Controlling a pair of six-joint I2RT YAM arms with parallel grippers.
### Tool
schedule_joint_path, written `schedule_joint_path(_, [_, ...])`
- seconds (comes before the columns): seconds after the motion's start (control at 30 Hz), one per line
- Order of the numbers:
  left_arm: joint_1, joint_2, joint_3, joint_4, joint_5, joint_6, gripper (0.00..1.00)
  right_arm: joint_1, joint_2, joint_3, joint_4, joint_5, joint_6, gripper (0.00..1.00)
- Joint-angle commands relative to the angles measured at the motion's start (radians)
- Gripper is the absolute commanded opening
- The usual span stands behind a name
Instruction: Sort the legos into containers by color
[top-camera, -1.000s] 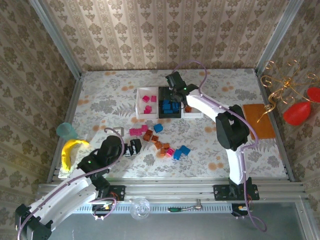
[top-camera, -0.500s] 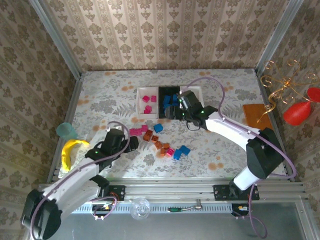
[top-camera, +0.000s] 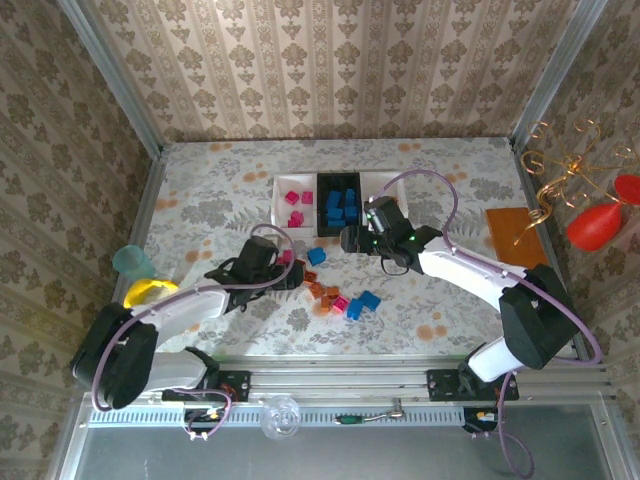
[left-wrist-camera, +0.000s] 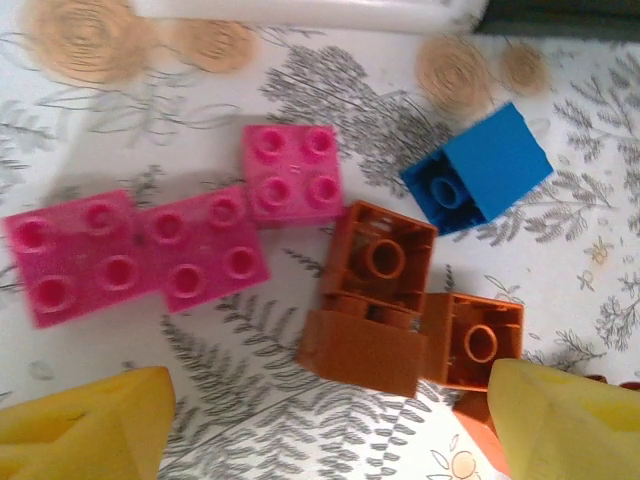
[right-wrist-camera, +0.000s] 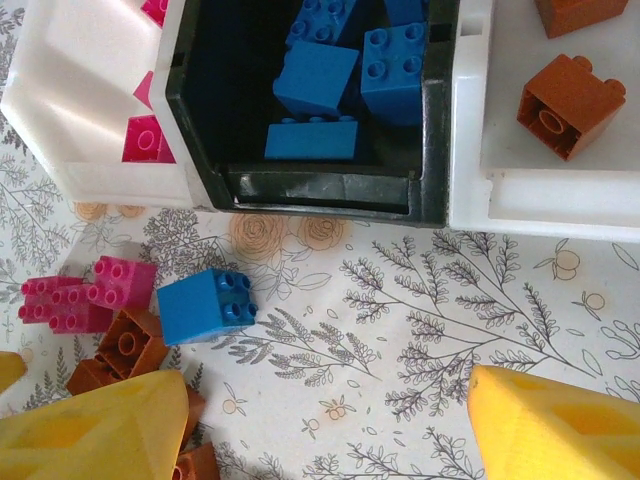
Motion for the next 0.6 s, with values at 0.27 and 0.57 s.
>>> schedule_joint_path(0.27, [-0.048, 0.122, 0.084, 0.001, -0.11, 0.109, 0.7, 0.002, -0.043, -0.039, 0.016, 0.024, 0.008, 0.76])
schedule_joint_path(0.57, [-0.078, 0.205, 0.1, 0.008, -0.136, 0.116, 0.57, -0.006, -0.066, -0.057, 0.016, 0.035, 0.003, 0.76])
